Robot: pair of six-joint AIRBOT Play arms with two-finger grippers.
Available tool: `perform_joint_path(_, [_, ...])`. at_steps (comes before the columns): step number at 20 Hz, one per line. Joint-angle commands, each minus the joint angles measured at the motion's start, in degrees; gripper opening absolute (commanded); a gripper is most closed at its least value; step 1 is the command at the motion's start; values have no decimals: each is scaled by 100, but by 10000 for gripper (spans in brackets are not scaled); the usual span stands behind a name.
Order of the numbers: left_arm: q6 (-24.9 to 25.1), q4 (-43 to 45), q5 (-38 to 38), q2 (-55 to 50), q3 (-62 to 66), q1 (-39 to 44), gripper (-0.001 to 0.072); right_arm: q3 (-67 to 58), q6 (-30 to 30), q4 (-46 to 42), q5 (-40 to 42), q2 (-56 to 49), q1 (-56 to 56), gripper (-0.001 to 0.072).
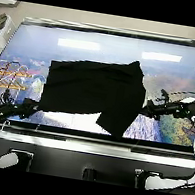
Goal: Fold the clothes and pants, and hang the long-sleeved shirts on hangers.
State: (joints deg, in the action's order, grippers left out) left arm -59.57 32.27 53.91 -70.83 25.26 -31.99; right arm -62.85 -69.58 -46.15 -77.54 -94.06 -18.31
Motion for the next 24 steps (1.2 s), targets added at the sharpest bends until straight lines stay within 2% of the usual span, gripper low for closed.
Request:
perform_joint_path(1, [107,48,-107,-339,-7,212,424,-4,-4,-4,-4,103,4,31])
perform_joint_path(2, [109,48,-109,-400,4,245,272,-4,-4,-17,2,140,4,31])
perform_joint_path(3, [107,46,-107,-420,33,243,73,-4,-4,-20,7,186,4,31])
perform_joint_path(4, [107,48,-103,-417,98,240,14,-4,-4,-22,9,232,2,31])
perform_joint_path(7, [83,48,31,-411,470,238,13,-4,-20,-50,-4,433,2,31])
perform_joint_path(11, [-116,46,767,-398,1482,258,12,-186,216,411,-11,1134,4,29])
perform_joint_path(14, [-404,48,1394,-326,2859,455,12,-955,402,1331,85,1952,4,28])
perform_joint_path(17, [-811,59,1751,-140,5005,721,11,-2304,295,1989,173,2761,4,28])
perform_joint_path(21, [-1801,297,1864,254,8264,772,11,-4487,-525,2002,533,3735,2,28])
perform_joint_path(24, [-2927,1290,1668,752,10019,772,12,-5753,-1279,1856,1362,4323,2,29])
